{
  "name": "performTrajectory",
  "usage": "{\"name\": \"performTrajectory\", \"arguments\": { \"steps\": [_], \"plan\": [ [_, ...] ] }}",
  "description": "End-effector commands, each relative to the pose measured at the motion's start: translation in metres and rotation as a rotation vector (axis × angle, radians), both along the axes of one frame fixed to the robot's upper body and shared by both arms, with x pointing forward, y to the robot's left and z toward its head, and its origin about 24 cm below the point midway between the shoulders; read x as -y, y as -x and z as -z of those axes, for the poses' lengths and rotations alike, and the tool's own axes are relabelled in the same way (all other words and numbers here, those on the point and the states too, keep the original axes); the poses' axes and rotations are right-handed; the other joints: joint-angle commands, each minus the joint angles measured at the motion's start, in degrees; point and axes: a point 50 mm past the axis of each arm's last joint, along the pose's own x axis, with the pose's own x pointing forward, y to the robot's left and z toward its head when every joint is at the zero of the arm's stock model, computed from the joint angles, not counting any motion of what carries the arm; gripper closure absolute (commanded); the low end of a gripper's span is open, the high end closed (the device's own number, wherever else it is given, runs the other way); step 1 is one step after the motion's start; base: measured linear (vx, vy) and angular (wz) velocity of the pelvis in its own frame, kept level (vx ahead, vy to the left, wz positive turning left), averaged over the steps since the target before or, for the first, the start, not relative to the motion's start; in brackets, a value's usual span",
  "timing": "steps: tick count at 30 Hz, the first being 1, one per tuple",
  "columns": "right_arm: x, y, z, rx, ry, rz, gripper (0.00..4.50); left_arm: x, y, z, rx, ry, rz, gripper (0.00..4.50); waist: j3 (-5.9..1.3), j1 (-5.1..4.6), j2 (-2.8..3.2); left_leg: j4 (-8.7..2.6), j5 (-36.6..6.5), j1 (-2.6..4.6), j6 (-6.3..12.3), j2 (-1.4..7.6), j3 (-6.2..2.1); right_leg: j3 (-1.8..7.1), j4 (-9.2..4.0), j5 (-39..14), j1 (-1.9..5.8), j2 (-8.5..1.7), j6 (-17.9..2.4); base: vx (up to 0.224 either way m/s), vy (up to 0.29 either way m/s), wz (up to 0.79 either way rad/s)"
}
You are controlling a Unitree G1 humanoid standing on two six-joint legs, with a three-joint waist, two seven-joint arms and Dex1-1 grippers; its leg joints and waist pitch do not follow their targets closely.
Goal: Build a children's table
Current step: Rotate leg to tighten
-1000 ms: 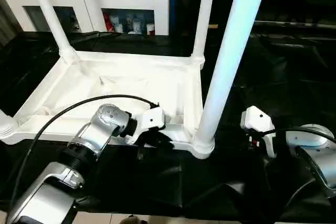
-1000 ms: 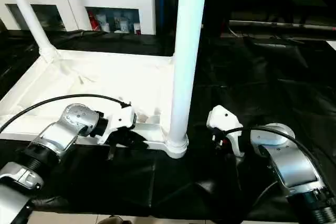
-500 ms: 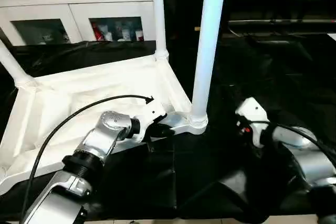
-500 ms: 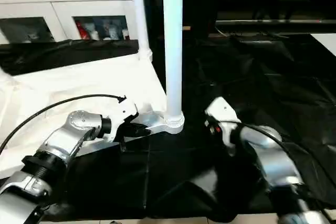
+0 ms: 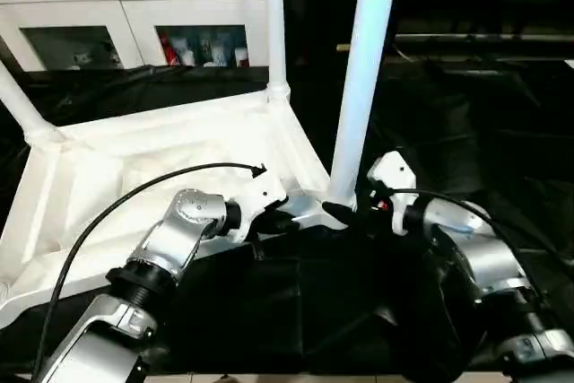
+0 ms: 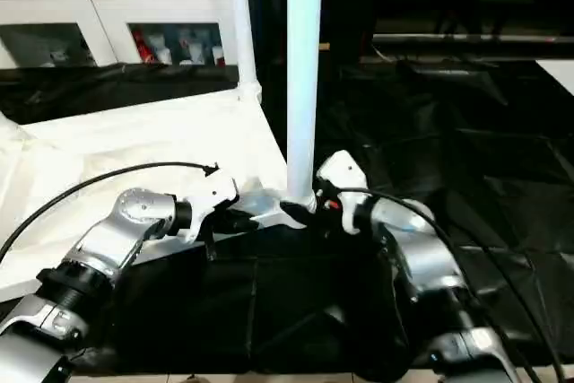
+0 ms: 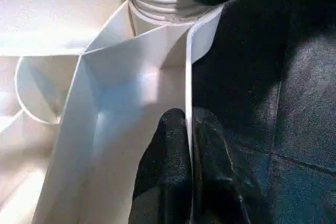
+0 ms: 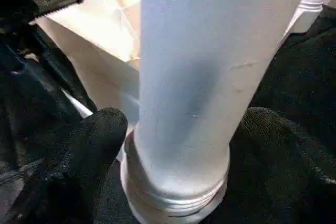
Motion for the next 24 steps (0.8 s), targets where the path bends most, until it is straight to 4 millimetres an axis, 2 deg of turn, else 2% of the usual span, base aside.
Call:
{"name": "performTrajectory", "arguments": {
  "steps": [1, 7, 9, 12, 15, 22, 24],
  "plan": [
    [-0.002, -0.003, -0.003, 0.013, 0.011, -0.007, 0.51, 0.001, 0.005, 0.009, -0.031, 0.008, 0.011, 4.50, -3.19, 0.40, -1.99, -3.49, -8.29, 0.18, 4.52, 3.36, -1.99, 3.24, -5.54, -16.76, 2.23, -5.67, -9.56, 0.000, 0.000, 0.00],
    [-0.003, -0.008, -0.001, 0.010, 0.020, -0.015, 0.75, 0.000, 0.004, 0.009, -0.030, 0.006, 0.007, 4.50, -3.08, 0.41, -2.13, -3.51, -9.07, 0.25, 4.16, 3.40, -1.98, 3.29, -5.76, -18.89, 2.08, -5.79, -9.08, 0.000, 0.000, 0.00],
    [-0.003, -0.010, -0.002, 0.011, -0.001, -0.015, 1.07, -0.001, 0.004, 0.009, -0.030, 0.004, 0.007, 4.50, -3.09, 0.41, -2.14, -3.54, -9.06, 0.24, 4.22, 3.41, -2.00, 3.29, -5.74, -18.58, 2.08, -5.79, -9.17, 0.000, 0.000, 0.00],
    [-0.004, -0.011, -0.002, 0.015, -0.005, -0.018, 1.23, -0.002, 0.004, 0.009, -0.031, 0.004, 0.009, 4.50, -3.10, 0.42, -2.14, -3.57, -9.07, 0.28, 4.27, 3.47, -2.00, 3.29, -5.64, -17.85, 2.08, -5.75, -9.58, 0.000, 0.000, 0.00],
    [-0.004, -0.011, -0.002, 0.007, -0.014, -0.035, 1.59, -0.003, 0.003, 0.008, -0.033, -0.001, 0.013, 4.50, -3.05, 0.44, -2.26, -3.56, -9.04, 0.22, 4.41, 3.42, -1.97, 3.29, -5.67, -17.86, 2.12, -5.81, -9.63, 0.000, 0.000, 0.00],
    [-0.002, -0.011, 0.003, -0.006, -0.007, -0.038, 1.79, -0.005, 0.003, 0.008, -0.036, -0.011, 0.013, 4.50, -3.00, 0.40, -2.23, -3.65, -9.57, 0.27, 4.14, 3.50, -2.02, 3.30, -5.76, -18.74, 2.08, -5.83, -9.64, 0.000, 0.000, 0.00],
    [0.000, -0.014, 0.010, -0.020, -0.005, 0.034, 1.81, -0.005, 0.003, 0.010, -0.037, -0.010, -0.007, 4.50, -2.87, 0.25, -2.28, -3.67, -9.89, 0.24, 4.07, 3.44, -2.00, 3.29, -5.88, -19.42, 2.00, -5.83, -9.65, 0.000, 0.000, 0.00]
  ]
}}
